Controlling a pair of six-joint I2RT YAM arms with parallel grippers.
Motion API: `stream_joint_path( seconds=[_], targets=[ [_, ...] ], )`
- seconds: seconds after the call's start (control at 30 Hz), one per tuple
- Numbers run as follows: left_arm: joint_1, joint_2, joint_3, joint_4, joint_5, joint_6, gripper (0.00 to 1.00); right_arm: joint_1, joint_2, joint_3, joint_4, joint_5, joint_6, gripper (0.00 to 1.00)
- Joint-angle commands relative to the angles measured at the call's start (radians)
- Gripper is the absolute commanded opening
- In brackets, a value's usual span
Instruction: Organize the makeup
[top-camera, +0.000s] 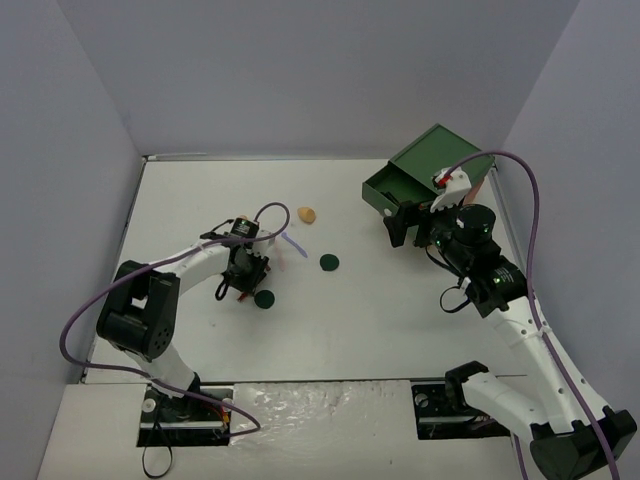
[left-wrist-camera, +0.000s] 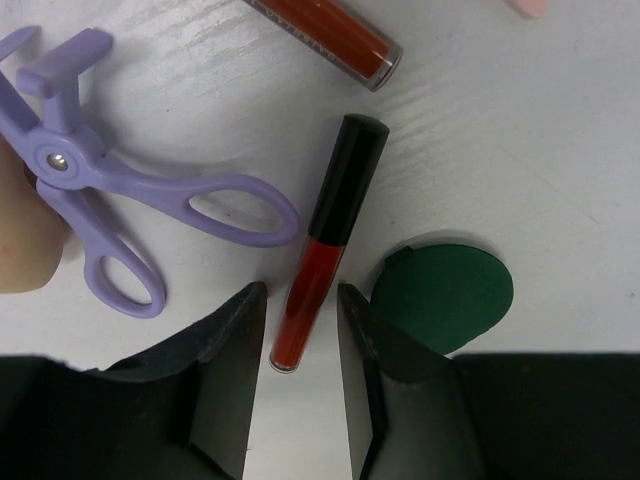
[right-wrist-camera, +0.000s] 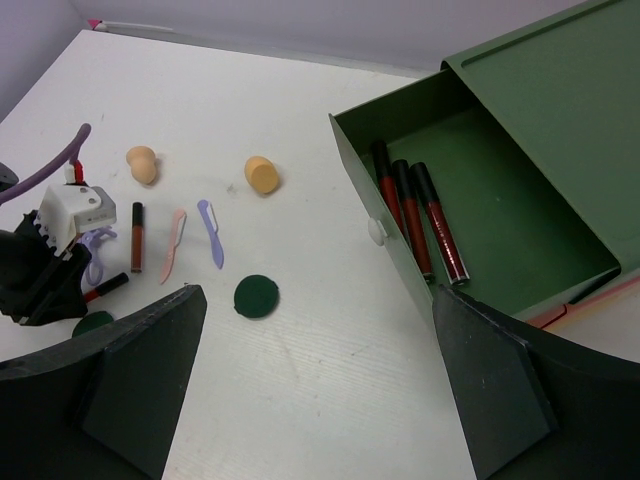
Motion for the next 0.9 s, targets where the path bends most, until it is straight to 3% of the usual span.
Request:
stream_joint_path(
  seconds=[0.0,0.2,0.47,0.77,0.87],
  targets=[
    [0.005,0.029,0.060,-0.022,0.007,0.015,0.23,0.003,-0.011,0.004,0.083,-0.010,0.009,0.94],
    [0.006,-0.017,0.053,-0.016,0.023,0.015,0.02,0.004,-0.011,0.001,0.084,-0.007,0.009,0.94],
    [0.001,-0.231,0.060,-0.002,0.105,-0.043,0.00,0.002,0.002,0.015,0.084,-0.070,0.005,0.94],
    [-0.025,-0.464,0.035,0.312,0.209,-0.452,0.00,0.036,0.091,0.074,0.102,-0.232,0.045,0.90],
    [-0.042,-0.493,0.028,0.457,0.212,-0.579,0.00,0.118,0.129,0.099,0.127,-0.209,0.061,0.90]
  ],
)
